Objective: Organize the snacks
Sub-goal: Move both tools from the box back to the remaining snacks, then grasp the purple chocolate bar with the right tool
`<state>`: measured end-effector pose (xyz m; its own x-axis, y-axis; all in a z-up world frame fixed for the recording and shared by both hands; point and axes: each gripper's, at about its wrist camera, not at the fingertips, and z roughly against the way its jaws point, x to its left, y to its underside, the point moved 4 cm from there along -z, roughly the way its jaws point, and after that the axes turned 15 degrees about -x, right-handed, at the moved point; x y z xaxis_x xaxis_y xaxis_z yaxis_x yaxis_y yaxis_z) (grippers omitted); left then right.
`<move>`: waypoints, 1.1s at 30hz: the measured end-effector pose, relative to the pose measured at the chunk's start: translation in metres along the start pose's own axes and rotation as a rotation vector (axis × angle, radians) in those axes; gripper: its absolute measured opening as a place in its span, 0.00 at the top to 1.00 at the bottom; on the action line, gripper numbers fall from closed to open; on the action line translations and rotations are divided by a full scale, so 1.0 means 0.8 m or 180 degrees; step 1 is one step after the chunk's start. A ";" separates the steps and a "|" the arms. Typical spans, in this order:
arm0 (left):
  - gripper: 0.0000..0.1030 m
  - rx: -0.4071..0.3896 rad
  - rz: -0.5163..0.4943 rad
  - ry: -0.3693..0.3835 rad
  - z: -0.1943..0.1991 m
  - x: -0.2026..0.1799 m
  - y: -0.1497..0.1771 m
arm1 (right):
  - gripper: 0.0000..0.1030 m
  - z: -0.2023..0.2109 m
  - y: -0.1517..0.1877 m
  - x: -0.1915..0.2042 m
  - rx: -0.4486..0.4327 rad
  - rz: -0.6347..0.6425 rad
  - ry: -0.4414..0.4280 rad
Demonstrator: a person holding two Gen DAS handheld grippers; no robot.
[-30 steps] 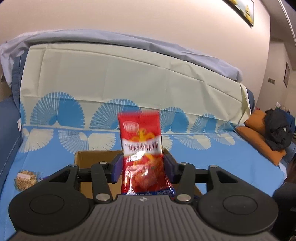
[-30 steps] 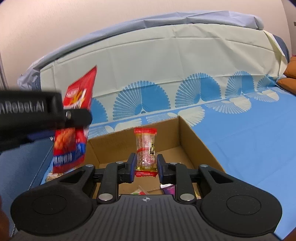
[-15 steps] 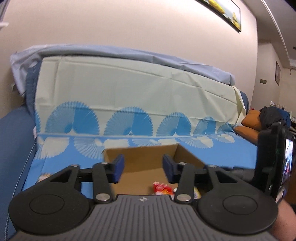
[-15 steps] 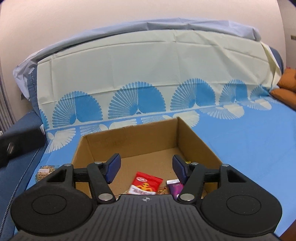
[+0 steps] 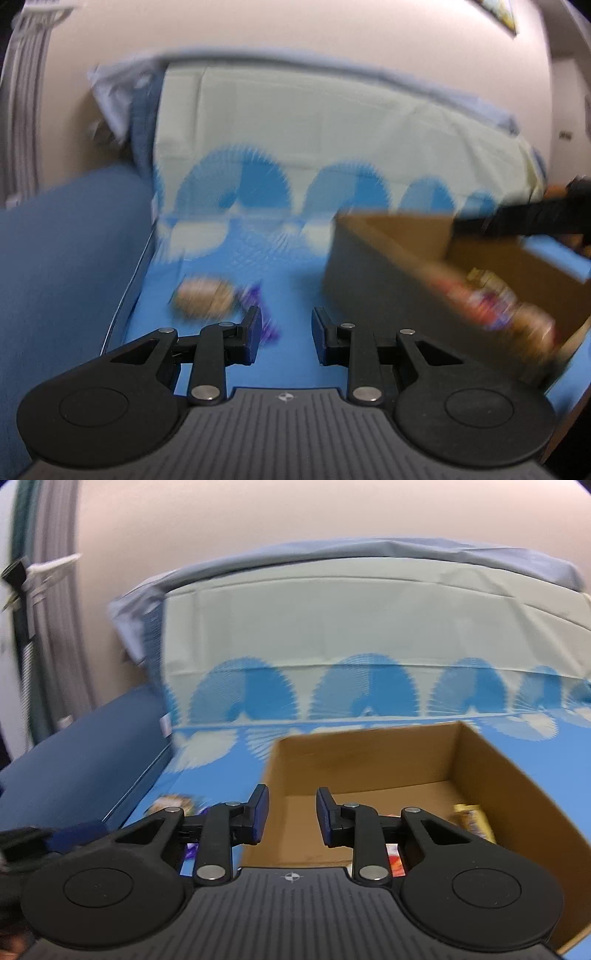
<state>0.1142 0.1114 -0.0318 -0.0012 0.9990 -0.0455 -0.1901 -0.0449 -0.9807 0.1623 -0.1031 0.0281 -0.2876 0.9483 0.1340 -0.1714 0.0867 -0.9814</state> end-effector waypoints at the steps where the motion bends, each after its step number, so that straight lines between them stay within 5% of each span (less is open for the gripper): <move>1: 0.70 0.0110 0.0163 -0.0066 -0.007 0.013 0.003 | 0.71 0.000 0.002 0.008 0.0023 0.0026 -0.0044; 7: 0.70 0.0249 0.0544 -0.0401 -0.021 0.054 0.016 | 0.71 -0.025 -0.001 0.060 0.0260 0.0095 -0.0356; 13: 0.70 0.0208 0.0765 -0.0606 -0.018 0.080 0.012 | 0.71 -0.109 0.015 0.141 0.0649 -0.0045 -0.0415; 15: 0.69 0.0169 0.0850 -0.0646 -0.013 0.085 0.009 | 0.63 -0.145 0.028 0.158 0.0760 -0.0039 -0.0325; 18: 0.66 0.0196 0.1019 -0.0751 -0.014 0.100 0.011 | 0.36 -0.195 0.054 0.163 0.0998 0.0008 -0.0147; 25: 0.65 0.0215 0.1253 -0.0783 -0.013 0.118 0.009 | 0.31 -0.264 0.118 0.168 0.1516 0.0191 -0.0034; 27: 0.65 0.0221 0.1254 -0.0777 -0.014 0.117 0.010 | 0.33 -0.270 0.131 0.173 0.1612 0.0281 -0.0072; 28: 0.65 0.0222 0.1265 -0.0776 -0.013 0.118 0.009 | 0.42 -0.272 0.136 0.177 0.1642 0.0358 -0.0090; 29: 0.65 0.0221 0.1271 -0.0774 -0.012 0.118 0.009 | 0.61 -0.272 0.140 0.178 0.1667 0.0415 -0.0095; 31: 0.65 0.0221 0.1268 -0.0766 -0.011 0.118 0.008 | 0.76 -0.271 0.142 0.180 0.1627 0.0453 -0.0154; 33: 0.65 0.0220 0.1268 -0.0765 -0.011 0.118 0.009 | 0.76 -0.266 0.140 0.182 0.1635 0.0479 -0.0196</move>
<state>0.1215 0.2054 -0.0446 -0.3129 0.8778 -0.3627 -0.1935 -0.4328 -0.8805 0.3018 0.1094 -0.0915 -0.3967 0.9177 0.0200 -0.5584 -0.2239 -0.7988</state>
